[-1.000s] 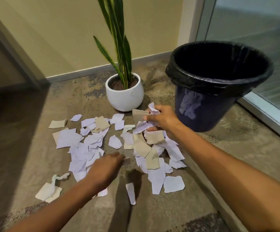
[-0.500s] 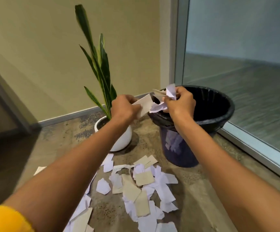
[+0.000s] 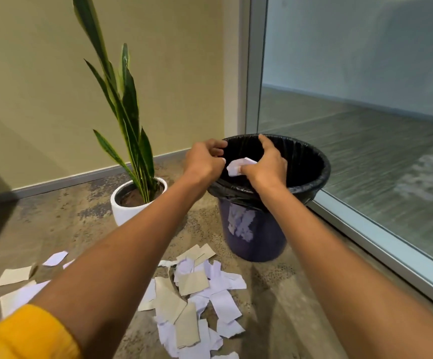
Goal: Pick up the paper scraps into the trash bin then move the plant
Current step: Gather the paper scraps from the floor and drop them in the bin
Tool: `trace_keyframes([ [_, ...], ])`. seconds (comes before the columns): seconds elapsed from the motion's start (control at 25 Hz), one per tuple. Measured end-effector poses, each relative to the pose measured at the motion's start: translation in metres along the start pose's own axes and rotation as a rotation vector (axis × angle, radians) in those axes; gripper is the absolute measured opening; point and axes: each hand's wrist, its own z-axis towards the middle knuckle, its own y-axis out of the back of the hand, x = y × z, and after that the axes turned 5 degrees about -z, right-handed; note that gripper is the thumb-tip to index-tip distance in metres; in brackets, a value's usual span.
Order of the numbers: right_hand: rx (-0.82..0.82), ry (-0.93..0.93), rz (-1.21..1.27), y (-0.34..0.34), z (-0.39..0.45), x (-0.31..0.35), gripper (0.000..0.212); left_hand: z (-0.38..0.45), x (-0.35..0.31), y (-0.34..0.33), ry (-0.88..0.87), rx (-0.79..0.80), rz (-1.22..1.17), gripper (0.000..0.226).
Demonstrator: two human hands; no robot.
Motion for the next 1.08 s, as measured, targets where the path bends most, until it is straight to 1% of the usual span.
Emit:
trace_keyframes([
  [0.08,-0.007,-0.025,0.014,0.001,0.001,-0.002,0.079,-0.007,0.001,0.0,-0.028,0.016,0.014,0.041],
  [0.12,-0.015,-0.038,0.018,0.001,0.0,-0.003,0.074,-0.011,0.002,0.002,-0.041,0.015,0.026,0.04],
  [0.2,-0.043,-0.004,0.006,-0.003,-0.004,-0.006,0.054,-0.021,0.005,0.011,-0.066,0.031,0.085,0.035],
  [0.28,-0.067,0.126,0.032,-0.011,-0.014,-0.005,0.032,-0.031,0.012,0.025,-0.09,0.079,0.196,0.031],
  [0.36,-0.051,0.307,0.074,-0.021,-0.029,0.0,0.024,-0.045,0.026,0.043,-0.102,0.134,0.296,0.029],
  [0.44,0.074,0.44,0.1,-0.035,-0.05,0.004,0.019,-0.063,0.05,0.058,-0.093,0.187,0.412,0.029],
  [0.52,0.262,0.487,0.092,-0.053,-0.072,-0.001,0.017,-0.084,0.083,0.071,-0.061,0.238,0.539,0.027],
  [0.64,0.539,0.454,-0.008,-0.078,-0.099,-0.026,0.016,-0.116,0.138,0.085,0.058,0.351,0.645,0.029],
  [0.72,0.686,0.39,-0.129,-0.089,-0.11,-0.049,0.014,-0.138,0.17,0.091,0.163,0.476,0.723,0.033],
  [0.8,0.793,0.293,-0.288,-0.101,-0.12,-0.075,0.017,-0.161,0.199,0.095,0.237,0.594,0.847,0.04],
  [0.84,0.847,0.241,-0.395,-0.108,-0.127,-0.087,0.022,-0.172,0.211,0.096,0.261,0.627,0.884,0.044],
  [0.96,0.968,0.134,-0.694,-0.124,-0.15,-0.118,0.05,-0.202,0.241,0.098,0.29,0.659,0.978,0.065],
  [1.04,0.988,0.071,-0.768,-0.13,-0.165,-0.132,0.067,-0.216,0.257,0.097,0.269,0.685,1.097,0.083],
  [1.08,0.996,0.048,-0.801,-0.133,-0.171,-0.137,0.077,-0.222,0.263,0.096,0.288,0.692,1.118,0.09],
])
